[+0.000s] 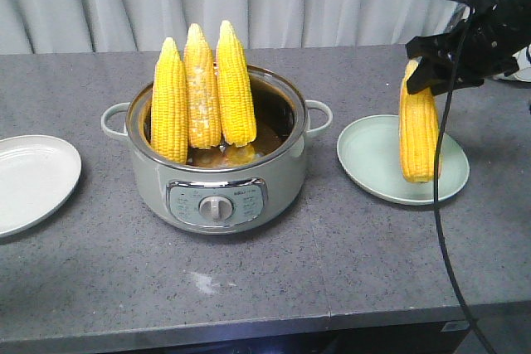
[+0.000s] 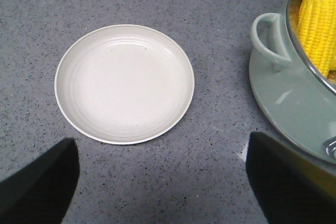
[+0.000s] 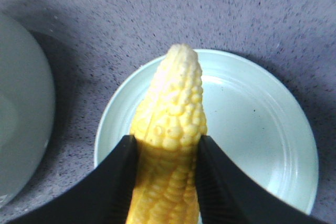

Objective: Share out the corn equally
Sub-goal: 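Lower the cob onto the pale green plate and open the right gripper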

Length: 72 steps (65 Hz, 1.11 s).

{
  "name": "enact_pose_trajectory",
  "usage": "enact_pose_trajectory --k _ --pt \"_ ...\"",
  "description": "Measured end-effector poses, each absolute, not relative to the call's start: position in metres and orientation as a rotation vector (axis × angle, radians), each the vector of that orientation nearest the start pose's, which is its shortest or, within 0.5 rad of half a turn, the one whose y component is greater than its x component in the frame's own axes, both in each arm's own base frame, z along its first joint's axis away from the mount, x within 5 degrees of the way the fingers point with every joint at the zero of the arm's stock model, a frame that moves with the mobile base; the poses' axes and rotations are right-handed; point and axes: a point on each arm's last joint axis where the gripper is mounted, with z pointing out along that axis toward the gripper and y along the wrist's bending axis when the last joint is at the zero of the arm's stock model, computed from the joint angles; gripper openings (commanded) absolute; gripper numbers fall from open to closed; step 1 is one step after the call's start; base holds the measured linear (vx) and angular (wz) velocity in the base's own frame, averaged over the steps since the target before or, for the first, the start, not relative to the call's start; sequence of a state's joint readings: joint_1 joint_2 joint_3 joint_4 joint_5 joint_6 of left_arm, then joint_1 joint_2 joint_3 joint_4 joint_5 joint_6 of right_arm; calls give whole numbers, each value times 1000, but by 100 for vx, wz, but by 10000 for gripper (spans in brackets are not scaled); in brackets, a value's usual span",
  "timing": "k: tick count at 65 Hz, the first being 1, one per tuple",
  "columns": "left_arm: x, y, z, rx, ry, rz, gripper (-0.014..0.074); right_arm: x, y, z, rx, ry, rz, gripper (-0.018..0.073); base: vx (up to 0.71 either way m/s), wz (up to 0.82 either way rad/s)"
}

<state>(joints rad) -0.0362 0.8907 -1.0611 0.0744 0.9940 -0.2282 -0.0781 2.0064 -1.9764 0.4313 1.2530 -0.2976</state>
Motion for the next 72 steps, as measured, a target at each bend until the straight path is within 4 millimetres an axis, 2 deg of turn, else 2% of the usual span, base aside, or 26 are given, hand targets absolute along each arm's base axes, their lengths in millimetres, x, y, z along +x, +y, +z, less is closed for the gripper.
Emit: enact_pose_trajectory --k 8,18,25,46,52,72 --pt "156 0 391 -207 2300 -42 606 447 1 299 -189 2702 504 141 0 0" --pt "156 0 391 -207 2301 -42 605 453 1 284 -158 2735 518 165 0 0" --pt "156 0 391 -207 2302 -42 603 456 0 277 -133 2746 524 218 0 0" --pt "156 0 391 -207 2303 -42 590 458 0 273 -115 2748 525 518 0 0" --pt "156 0 390 -207 2305 -41 590 459 0 273 -114 2746 524 579 0 0" --pt "156 0 390 -208 2310 -41 590 458 0 277 -129 2728 515 594 0 0"
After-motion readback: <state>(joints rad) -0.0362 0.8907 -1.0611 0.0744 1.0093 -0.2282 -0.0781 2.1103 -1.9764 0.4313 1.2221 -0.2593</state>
